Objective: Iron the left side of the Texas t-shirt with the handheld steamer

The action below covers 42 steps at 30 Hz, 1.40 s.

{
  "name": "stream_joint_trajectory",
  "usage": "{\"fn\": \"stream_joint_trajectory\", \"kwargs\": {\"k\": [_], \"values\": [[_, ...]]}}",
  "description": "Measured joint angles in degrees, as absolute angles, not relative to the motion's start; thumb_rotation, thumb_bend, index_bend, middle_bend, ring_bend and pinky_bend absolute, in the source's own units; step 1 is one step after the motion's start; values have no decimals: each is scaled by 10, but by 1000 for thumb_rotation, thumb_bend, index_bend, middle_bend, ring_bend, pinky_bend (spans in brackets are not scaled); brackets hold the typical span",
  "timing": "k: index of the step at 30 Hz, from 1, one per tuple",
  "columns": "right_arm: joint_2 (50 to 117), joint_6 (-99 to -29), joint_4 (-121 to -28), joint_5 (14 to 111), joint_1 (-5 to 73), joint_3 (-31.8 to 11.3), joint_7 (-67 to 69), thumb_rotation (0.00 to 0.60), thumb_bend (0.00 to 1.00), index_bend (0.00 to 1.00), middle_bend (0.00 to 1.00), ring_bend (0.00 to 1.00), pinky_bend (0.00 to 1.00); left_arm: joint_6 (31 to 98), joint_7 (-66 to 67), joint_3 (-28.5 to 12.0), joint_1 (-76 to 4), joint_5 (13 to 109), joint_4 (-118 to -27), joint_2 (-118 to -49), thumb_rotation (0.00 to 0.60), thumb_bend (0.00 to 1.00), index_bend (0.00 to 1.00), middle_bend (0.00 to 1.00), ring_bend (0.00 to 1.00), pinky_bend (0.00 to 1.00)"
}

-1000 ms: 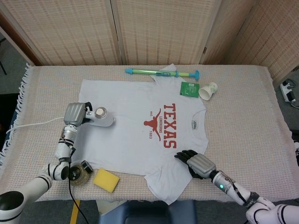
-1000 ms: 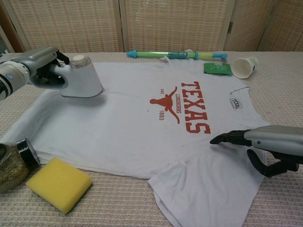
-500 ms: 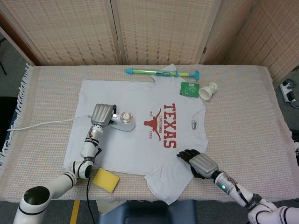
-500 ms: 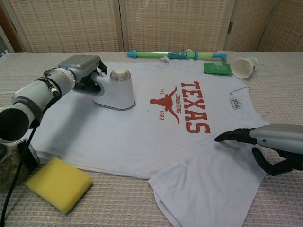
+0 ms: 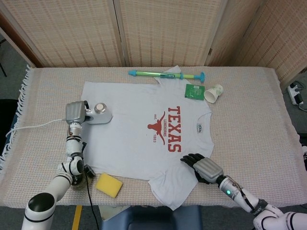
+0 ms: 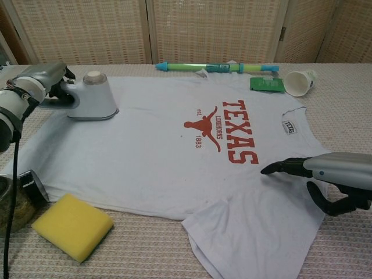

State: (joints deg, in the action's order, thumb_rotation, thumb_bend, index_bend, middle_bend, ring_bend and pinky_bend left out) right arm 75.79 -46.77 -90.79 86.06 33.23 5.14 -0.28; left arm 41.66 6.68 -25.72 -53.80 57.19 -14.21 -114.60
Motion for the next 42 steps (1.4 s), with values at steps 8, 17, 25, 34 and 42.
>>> {"fn": "stream_joint_trajectory", "kwargs": {"k": [8, 17, 25, 34, 42], "values": [[757, -471, -908, 861, 332, 52, -1, 588, 1000, 0, 45, 0, 76, 414, 3, -252, -498, 583, -148, -1101, 600, 568, 894, 1000, 839, 809], [754, -478, -909, 867, 331, 54, 4, 588, 1000, 0, 46, 0, 76, 511, -58, -188, -457, 674, -296, -1054, 600, 566, 893, 1000, 838, 809], [752, -483, -907, 869, 327, 57, 10, 586, 1000, 0, 45, 0, 76, 570, -15, -135, -439, 736, -459, -1033, 600, 566, 892, 1000, 838, 809], [755, -483, -905, 871, 327, 58, 11, 589, 1000, 0, 46, 0, 77, 584, 52, -111, -443, 758, -494, -1059, 600, 565, 893, 1000, 838, 809], [756, -479, -904, 866, 328, 57, 8, 586, 1000, 0, 46, 0, 76, 592, 51, -97, -437, 769, -424, -1074, 600, 566, 893, 1000, 837, 809]]}}
